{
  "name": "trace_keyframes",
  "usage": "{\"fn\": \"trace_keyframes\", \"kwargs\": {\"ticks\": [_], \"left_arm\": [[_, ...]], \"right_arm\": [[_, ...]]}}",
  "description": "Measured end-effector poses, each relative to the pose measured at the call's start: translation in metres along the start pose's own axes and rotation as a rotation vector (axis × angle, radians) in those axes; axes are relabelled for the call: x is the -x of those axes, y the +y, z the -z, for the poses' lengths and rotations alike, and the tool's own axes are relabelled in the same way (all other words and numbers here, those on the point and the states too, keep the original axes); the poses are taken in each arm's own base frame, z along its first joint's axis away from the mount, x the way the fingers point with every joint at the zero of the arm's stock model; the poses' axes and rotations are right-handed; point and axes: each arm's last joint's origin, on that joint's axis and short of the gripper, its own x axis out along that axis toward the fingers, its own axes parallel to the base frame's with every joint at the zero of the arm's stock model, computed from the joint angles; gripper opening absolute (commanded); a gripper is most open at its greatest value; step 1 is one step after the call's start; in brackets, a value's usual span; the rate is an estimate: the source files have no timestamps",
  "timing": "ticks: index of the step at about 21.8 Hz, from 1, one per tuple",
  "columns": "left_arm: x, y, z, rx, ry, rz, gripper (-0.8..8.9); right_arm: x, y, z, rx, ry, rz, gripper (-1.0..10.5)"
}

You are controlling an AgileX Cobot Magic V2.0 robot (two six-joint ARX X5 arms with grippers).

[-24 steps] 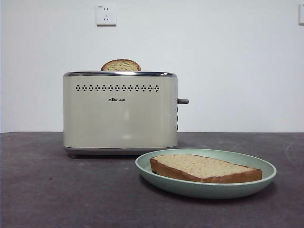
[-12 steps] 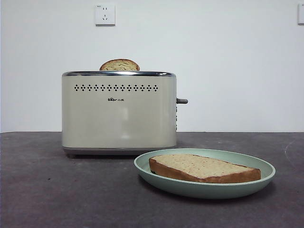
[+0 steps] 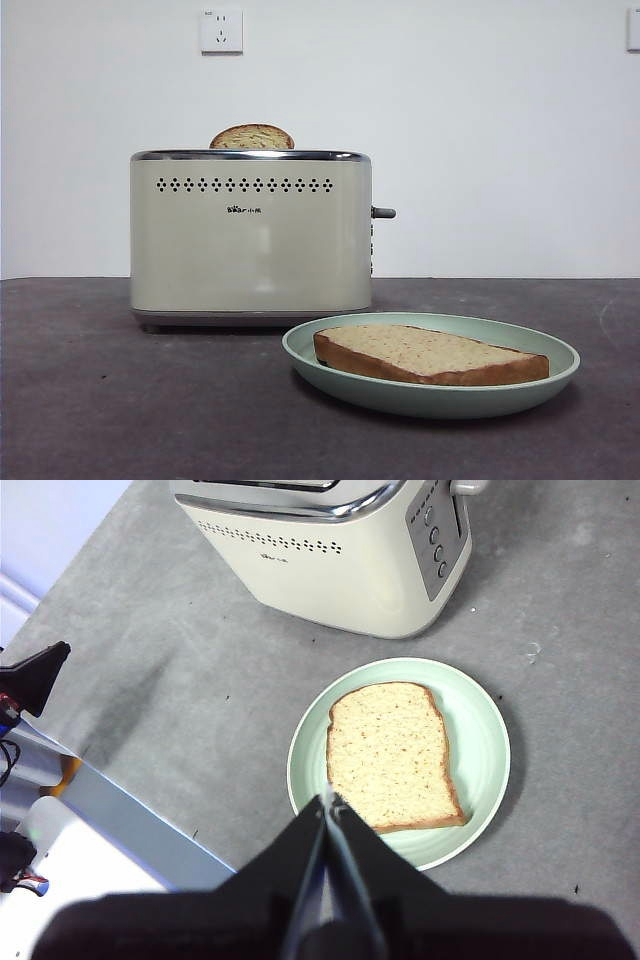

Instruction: Take the bread from the toaster,put the bread on the plate,put the plate on the table

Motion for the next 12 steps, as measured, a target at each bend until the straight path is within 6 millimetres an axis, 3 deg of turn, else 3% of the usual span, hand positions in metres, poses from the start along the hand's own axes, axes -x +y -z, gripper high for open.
{"fn": "trace_keyframes", "kwargs": {"ticks": [12], "left_arm": [[0.0000, 0.0000, 0.0000, 0.000, 0.000, 0.000, -0.03]], "right_arm": [[0.0001, -0.0005, 0.0006, 0.041, 0.006, 0.017, 0.0]]}}
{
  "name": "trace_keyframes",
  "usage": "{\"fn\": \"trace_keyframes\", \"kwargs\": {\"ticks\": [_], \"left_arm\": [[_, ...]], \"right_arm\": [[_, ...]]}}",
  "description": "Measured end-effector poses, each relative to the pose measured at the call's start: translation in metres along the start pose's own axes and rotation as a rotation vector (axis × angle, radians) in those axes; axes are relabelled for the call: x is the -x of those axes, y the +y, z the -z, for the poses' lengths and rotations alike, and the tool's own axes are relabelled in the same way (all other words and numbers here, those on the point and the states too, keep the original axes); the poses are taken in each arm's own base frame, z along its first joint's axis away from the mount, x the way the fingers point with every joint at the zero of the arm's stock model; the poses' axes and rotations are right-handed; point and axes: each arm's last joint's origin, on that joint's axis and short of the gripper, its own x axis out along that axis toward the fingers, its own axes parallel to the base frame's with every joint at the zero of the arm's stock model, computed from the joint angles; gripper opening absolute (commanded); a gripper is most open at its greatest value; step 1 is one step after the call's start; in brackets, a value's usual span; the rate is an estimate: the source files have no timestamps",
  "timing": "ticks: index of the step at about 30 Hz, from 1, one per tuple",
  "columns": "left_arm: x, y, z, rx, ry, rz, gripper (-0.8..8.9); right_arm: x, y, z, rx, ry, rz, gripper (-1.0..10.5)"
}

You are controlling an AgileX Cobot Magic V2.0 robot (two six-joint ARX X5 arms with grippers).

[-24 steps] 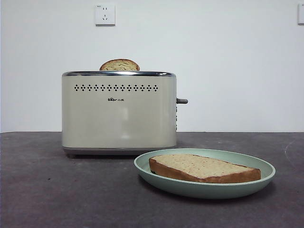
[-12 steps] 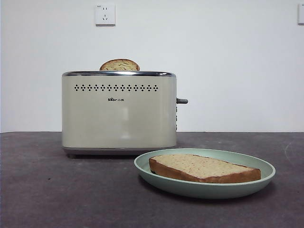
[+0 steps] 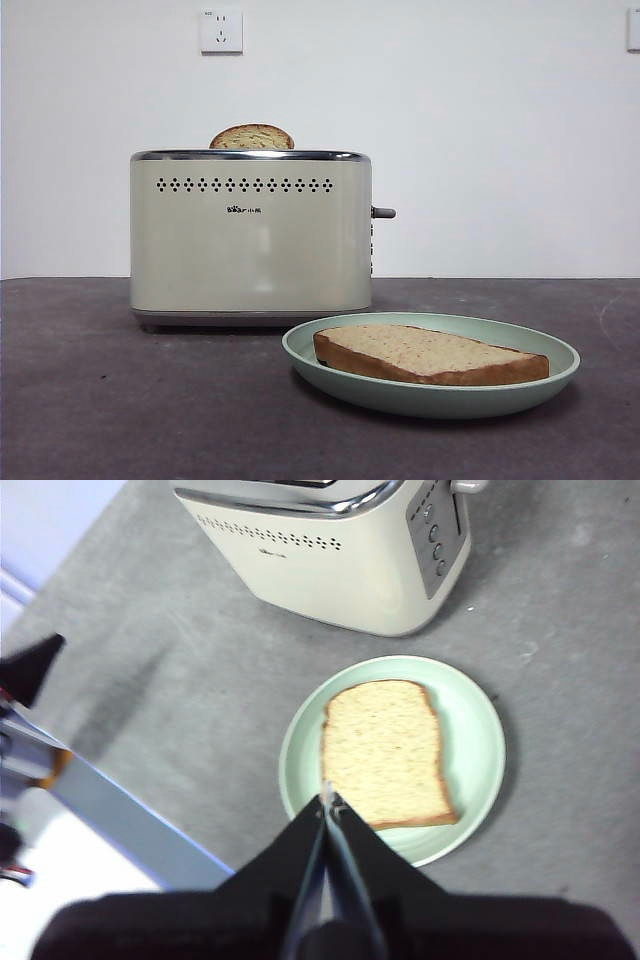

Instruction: Take the bread from the toaster,put the bread on the plate,put the plate on the table

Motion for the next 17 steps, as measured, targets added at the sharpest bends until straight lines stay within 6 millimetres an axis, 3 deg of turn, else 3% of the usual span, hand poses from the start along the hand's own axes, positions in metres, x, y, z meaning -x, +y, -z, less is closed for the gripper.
{"fn": "trace_keyframes", "kwargs": {"ticks": [6, 9, 13, 17], "left_arm": [[0.000, 0.000, 0.000, 0.000, 0.000, 0.000, -0.03], [0.000, 0.000, 0.000, 0.000, 0.000, 0.000, -0.03], [0.000, 0.000, 0.000, 0.000, 0.000, 0.000, -0.03], [0.000, 0.000, 0.000, 0.000, 0.000, 0.000, -0.03]], "right_arm": [[0.003, -0.007, -0.017, 0.185, -0.218, 0.152, 0.0], [0.002, -0.014, -0.013, 0.247, -0.350, 0.204, 0.0], [-0.012, -0.029, 0.016, 0.270, -0.438, 0.267, 0.0], [-0.040, -0.051, 0.066, 0.234, -0.459, 0.377, 0.0]]}}
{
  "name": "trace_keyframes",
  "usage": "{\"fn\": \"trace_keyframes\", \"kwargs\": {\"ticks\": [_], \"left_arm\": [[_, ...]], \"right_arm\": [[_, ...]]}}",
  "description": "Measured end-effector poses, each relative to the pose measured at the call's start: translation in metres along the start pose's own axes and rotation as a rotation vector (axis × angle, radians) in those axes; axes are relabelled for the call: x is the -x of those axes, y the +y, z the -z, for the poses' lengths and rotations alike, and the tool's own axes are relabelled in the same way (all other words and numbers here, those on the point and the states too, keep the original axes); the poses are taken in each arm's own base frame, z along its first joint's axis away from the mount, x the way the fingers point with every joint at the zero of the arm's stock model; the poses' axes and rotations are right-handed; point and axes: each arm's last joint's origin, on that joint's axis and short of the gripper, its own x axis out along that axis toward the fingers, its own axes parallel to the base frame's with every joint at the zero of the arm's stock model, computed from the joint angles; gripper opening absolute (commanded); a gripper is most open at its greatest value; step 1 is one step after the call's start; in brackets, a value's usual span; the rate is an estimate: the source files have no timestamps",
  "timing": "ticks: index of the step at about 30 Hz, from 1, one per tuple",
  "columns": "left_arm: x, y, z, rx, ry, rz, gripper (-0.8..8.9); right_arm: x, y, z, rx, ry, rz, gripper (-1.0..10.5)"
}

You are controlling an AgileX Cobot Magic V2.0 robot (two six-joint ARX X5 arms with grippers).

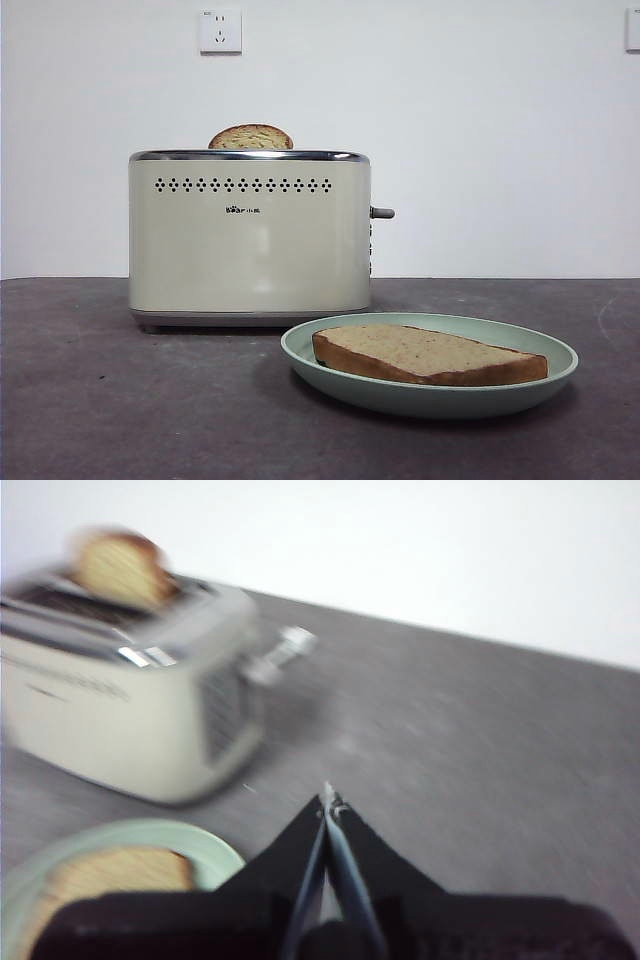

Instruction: Take the bread from the toaster,put the bread on the plate,put the plate on the table

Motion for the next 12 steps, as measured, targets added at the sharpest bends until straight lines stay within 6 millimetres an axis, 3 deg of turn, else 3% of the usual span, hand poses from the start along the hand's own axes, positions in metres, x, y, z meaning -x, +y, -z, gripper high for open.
{"fn": "trace_keyframes", "kwargs": {"ticks": [6, 12], "left_arm": [[0.000, 0.000, 0.000, 0.000, 0.000, 0.000, -0.03], [0.000, 0.000, 0.000, 0.000, 0.000, 0.000, -0.03]], "right_arm": [[-0.003, 0.008, 0.081, -0.015, -0.080, 0.062, 0.0], [-0.003, 0.014, 0.121, -0.053, -0.151, 0.116, 0.0]]}}
